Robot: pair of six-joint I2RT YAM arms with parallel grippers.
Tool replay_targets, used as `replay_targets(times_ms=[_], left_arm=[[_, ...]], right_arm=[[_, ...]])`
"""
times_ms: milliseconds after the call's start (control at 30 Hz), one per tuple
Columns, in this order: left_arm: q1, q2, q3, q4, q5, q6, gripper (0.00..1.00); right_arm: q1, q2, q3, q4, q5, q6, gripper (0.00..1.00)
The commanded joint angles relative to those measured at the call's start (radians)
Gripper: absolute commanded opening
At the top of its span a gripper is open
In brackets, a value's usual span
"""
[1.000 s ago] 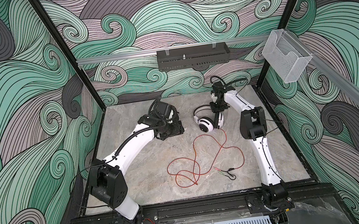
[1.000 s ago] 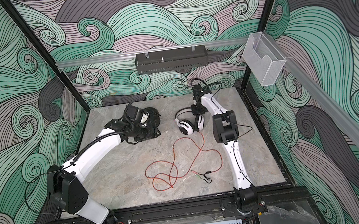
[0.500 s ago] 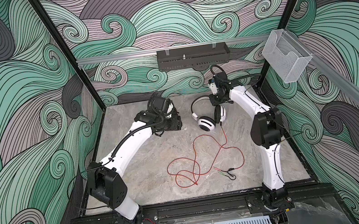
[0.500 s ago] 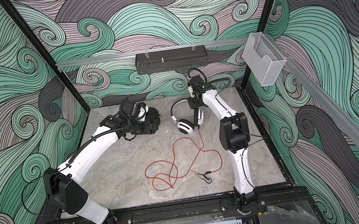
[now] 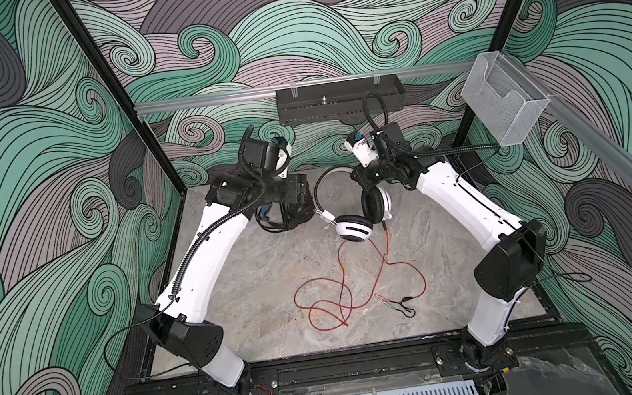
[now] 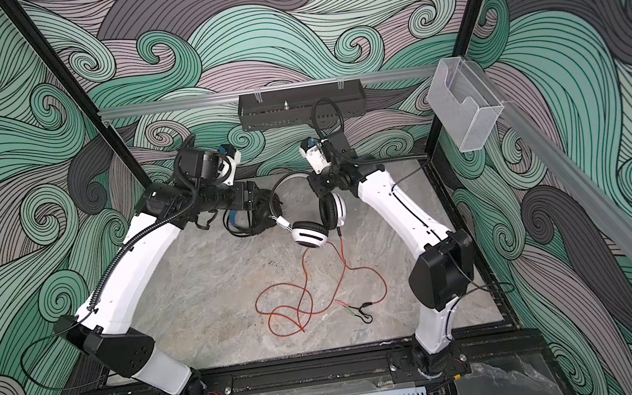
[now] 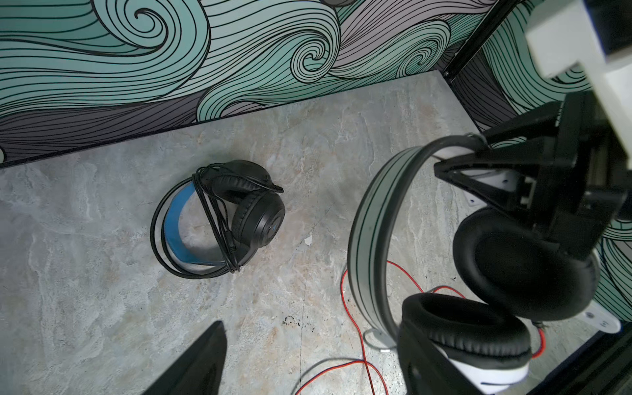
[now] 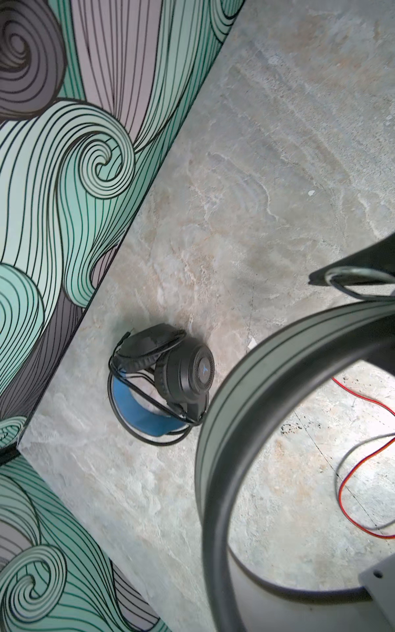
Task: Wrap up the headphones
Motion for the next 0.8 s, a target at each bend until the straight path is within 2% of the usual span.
replay_targets(times_ms=[0, 367, 567, 700, 767], left_arm=[[0.005, -0.005, 0.02, -0.103, 0.055, 0.009, 0.81], [-0.024, -0.024, -0.005, -0.174, 0.073, 0.0, 0.81], [-0.068, -0.017, -0.062, -0.191, -0.001, -0.039, 0.8], [-0.08, -0.024, -0.122, -0.177, -0.066, -0.084, 0.75], [-0.083, -0.028, -0.15, -0.163, -0.114, -0.107, 0.67]], right_arm=[[0.029, -0.055, -0.034, 0.038, -0.039, -0.04, 0.0], [0.171, -0.104, -0.083, 0.035, 0.028, -0.131, 0.0], [0.21, -0.087, -0.056, 0.022, 0.051, -0.15, 0.0], [0.232, -0.084, -0.049, 0.018, 0.064, -0.16, 0.0], [0.246, -0.083, -0.051, 0.018, 0.071, -0.164, 0.0]])
